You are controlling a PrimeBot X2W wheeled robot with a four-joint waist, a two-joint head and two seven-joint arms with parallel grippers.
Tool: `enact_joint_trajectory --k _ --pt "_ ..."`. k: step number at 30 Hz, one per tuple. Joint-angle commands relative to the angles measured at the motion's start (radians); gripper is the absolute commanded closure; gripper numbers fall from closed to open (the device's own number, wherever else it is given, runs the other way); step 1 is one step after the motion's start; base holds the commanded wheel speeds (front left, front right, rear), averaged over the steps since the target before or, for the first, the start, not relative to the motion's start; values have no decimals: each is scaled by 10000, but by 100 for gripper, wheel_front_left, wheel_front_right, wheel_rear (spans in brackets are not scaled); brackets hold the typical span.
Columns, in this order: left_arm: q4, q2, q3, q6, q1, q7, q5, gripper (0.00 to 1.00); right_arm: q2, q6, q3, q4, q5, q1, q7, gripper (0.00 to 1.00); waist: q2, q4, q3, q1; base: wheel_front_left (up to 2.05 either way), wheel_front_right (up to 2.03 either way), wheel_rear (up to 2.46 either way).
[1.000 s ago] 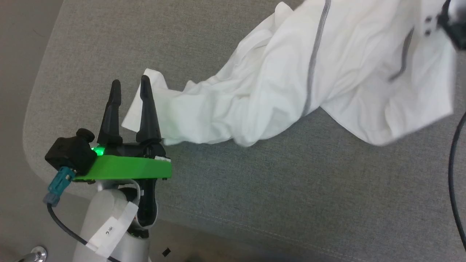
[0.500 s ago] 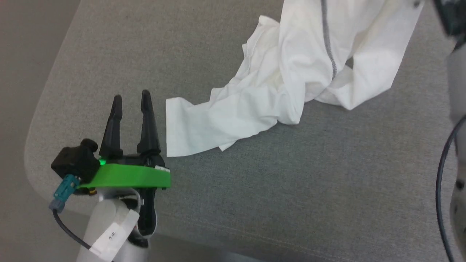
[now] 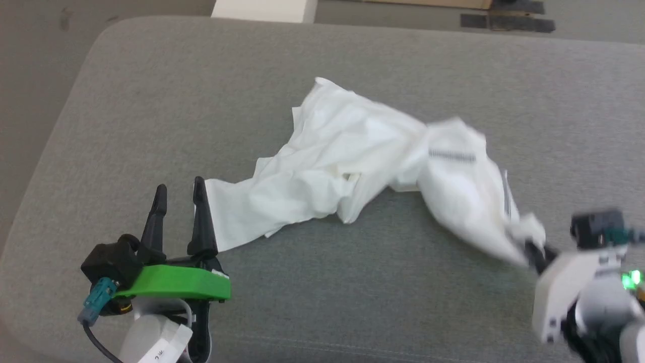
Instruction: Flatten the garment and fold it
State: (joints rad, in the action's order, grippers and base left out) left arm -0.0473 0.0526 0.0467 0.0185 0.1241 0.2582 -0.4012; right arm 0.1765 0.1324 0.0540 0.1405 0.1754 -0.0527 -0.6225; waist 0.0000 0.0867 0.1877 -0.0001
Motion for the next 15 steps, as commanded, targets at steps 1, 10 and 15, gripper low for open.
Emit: enact_joint_trajectory --k 1,10,15 --pt "-30 -24 -4 81 -130 36 103 0 -258 -17 239 178 -68 598 -287 100 0 -708 -619 1 0 0 0" --pt "-186 -24 123 150 -202 36 116 0 -1149 -17 1689 35 -617 2573 -977 67 0 -966 -762 1 0 0 0" --pt "-259 -24 245 180 -181 36 110 0 -1253 -17 2098 224 -372 2020 685 0 0 -893 -793 1 0 0 0"
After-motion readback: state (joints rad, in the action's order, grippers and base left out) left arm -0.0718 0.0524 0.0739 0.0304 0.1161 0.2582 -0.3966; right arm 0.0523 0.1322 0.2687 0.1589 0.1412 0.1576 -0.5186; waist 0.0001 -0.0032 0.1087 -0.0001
